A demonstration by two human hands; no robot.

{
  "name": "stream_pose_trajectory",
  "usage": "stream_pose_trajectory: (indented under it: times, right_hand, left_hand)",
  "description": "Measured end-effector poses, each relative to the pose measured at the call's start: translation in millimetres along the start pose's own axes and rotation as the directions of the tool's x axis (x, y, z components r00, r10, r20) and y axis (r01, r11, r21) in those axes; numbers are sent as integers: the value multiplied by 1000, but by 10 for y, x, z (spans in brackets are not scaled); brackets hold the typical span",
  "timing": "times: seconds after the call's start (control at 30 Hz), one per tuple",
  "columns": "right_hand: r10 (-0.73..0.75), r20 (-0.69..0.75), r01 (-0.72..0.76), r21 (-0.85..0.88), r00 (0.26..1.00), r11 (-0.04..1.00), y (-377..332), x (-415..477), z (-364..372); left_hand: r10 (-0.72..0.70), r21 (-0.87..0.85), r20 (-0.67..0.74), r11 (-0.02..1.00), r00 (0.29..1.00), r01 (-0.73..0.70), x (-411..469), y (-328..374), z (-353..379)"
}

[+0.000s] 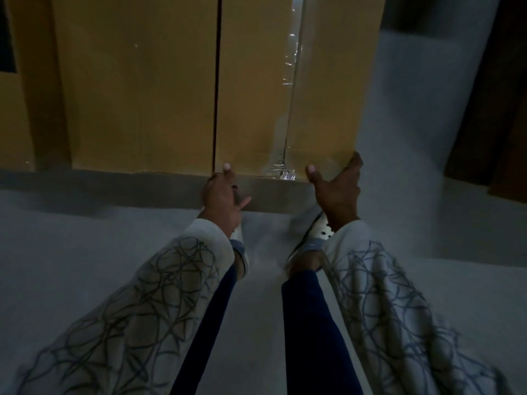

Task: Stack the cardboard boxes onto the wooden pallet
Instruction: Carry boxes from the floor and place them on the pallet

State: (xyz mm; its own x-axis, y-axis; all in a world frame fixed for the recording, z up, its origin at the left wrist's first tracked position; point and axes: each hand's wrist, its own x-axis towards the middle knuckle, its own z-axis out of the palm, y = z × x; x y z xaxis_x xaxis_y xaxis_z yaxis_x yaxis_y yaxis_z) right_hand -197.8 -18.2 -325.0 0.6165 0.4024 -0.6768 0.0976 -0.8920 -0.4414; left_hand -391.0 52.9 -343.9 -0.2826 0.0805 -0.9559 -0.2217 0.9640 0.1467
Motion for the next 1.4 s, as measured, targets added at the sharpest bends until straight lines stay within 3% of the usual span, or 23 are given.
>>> stream_pose_trajectory:
  times: [0.07,0.17,0.27,0.33,0.4,0.47,0.57,0.7,0.87,1.03,1.1,1.23,1.4]
  right_hand:
    - [27,-10,-26,68,1000,997,-28,-3,14]
    - [80,-47,-74,104,996,992,-92,9,-29]
    - [95,16,-93,-88,995,992,-163,-95,-188]
    - [159,73,-144,-184,985,972,-185,-255,-275]
    - [208,118,-183,-191,971,964,-209,-379,-298]
    - [209,125,-190,-148,970,970,-212,-421,-269]
    - [229,117,-233,16,966,972,-221,-409,-146]
    - [198,75,-207,140,977,968,-101,-289,-17]
    - [180,-8,-174,212,984,962,96,-192,-119]
    - [173,-65,-159,182,983,970,102,-118,-213]
    - [161,-8,-159,127,987,979,85,-32,-276]
    - [138,87,-155,233,987,960,-52,57,-428]
    - [58,-36,-43,321,998,946,-541,-452,-953]
  left_hand:
    - [58,85,-55,995,997,-53,-25,10,19]
    - [214,413,-85,896,973,-161,-149,-7,18]
    - [393,600,4,735,919,-317,-465,-161,0]
    - [453,596,42,704,890,-386,-683,-184,30]
    - [462,525,-44,765,886,-373,-780,-80,47]
    - [408,400,-140,857,902,-326,-751,26,3]
    - [408,360,-136,869,903,-339,-563,46,-100]
    - [492,323,-294,858,819,-399,-424,-16,-14]
    - [574,293,-352,818,740,-495,-435,-155,129]
    - [617,432,-197,753,762,-497,-408,-213,115]
    - [556,424,-143,782,819,-457,-439,-153,182]
    - [447,346,-119,856,887,-385,-558,16,271]
    - [491,317,-49,834,870,-452,-1495,246,106]
